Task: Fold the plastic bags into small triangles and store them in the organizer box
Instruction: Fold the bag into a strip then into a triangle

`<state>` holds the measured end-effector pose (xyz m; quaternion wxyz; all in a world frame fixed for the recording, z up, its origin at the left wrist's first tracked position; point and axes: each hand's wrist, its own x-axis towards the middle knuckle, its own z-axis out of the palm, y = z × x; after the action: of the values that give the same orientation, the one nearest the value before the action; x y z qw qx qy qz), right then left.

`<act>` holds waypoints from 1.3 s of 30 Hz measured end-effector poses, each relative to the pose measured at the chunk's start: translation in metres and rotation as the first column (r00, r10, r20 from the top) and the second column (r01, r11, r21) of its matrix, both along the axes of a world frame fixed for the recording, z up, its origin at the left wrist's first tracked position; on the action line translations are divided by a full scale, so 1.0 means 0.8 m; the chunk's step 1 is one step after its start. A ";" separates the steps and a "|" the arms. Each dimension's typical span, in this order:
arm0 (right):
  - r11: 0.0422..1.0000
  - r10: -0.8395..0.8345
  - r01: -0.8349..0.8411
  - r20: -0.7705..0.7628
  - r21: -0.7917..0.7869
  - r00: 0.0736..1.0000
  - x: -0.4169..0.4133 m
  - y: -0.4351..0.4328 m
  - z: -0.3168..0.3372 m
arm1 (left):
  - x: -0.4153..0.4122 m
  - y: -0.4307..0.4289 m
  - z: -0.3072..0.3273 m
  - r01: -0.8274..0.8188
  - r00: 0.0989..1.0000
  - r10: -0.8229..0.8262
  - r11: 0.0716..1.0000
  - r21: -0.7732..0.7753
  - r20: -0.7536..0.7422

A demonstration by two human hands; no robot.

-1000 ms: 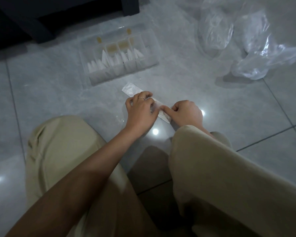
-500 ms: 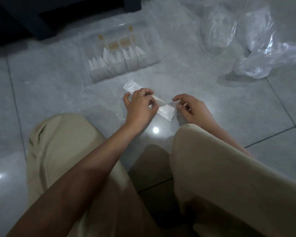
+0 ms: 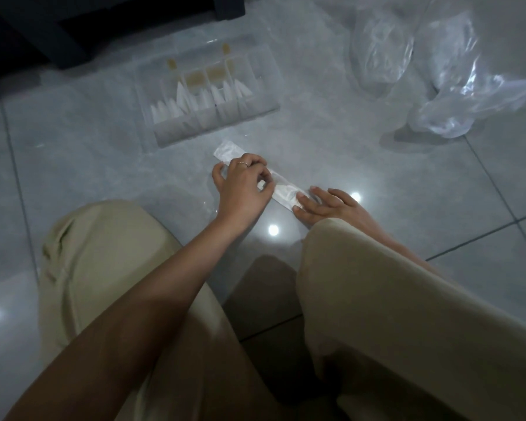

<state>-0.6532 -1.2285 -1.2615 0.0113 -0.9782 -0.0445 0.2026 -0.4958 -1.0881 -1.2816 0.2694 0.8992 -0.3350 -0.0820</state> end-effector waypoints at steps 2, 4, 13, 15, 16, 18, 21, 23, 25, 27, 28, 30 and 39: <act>1.000 0.013 -0.014 -0.043 -0.013 0.999 -0.001 0.000 0.000 | 0.000 -0.001 0.000 -0.010 1.000 0.010 1.000 -0.002 0.019; 1.000 -0.006 0.007 -0.068 0.010 0.998 0.000 -0.001 0.001 | -0.002 0.000 0.002 0.020 0.998 -0.021 1.000 0.010 0.063; 0.990 -0.115 0.127 -0.154 0.070 0.981 0.008 0.004 0.010 | -0.032 0.016 0.002 0.567 0.677 -0.714 0.661 0.492 0.178; 0.994 -0.107 0.109 -0.204 -0.003 0.973 0.009 0.006 0.012 | -0.026 0.030 0.000 0.557 0.701 -0.707 0.622 0.549 0.090; 0.994 -0.110 0.107 -0.223 -0.026 0.969 0.010 0.007 0.014 | -0.019 0.034 0.002 0.557 0.718 -0.696 0.601 0.573 0.033; 0.993 -0.120 0.114 -0.256 -0.040 0.959 0.009 0.007 0.016 | -0.005 0.036 0.008 0.566 0.738 -0.670 0.555 0.610 -0.075; 0.981 -0.159 0.174 -0.155 0.084 0.975 0.005 -0.005 0.011 | 0.003 0.036 0.009 0.585 0.742 -0.662 0.564 0.582 -0.105; 0.972 -0.181 0.151 0.165 0.179 0.970 0.007 -0.013 0.006 | 0.002 0.036 0.006 0.583 0.746 -0.658 0.575 0.574 -0.098; 0.988 -0.116 0.055 0.451 0.147 0.885 0.008 -0.027 -0.003 | 0.000 0.037 0.005 0.574 0.747 -0.660 0.580 0.578 -0.079; 0.998 0.025 -0.055 0.538 0.039 0.842 0.013 -0.035 -0.012 | 0.000 0.037 0.004 0.573 0.749 -0.658 0.588 0.570 -0.074; 0.995 0.088 -0.103 0.553 -0.004 0.829 0.017 -0.038 -0.014 | 0.001 0.037 0.003 0.575 0.750 -0.657 0.592 0.564 -0.075; 0.981 0.191 -0.178 0.562 -0.078 0.805 0.023 -0.045 -0.018 | 0.001 0.038 0.001 0.577 0.752 -0.655 0.598 0.556 -0.076; 0.931 0.363 -0.295 0.591 -0.213 0.721 0.041 -0.051 -0.014 | -0.002 0.034 0.001 0.580 0.794 -0.596 0.687 0.438 -0.115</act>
<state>-0.6202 -1.2691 -1.2727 -0.0911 -0.9652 -0.2082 -0.1298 -0.4971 -1.0609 -1.2807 0.0064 0.7824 -0.5813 -0.2231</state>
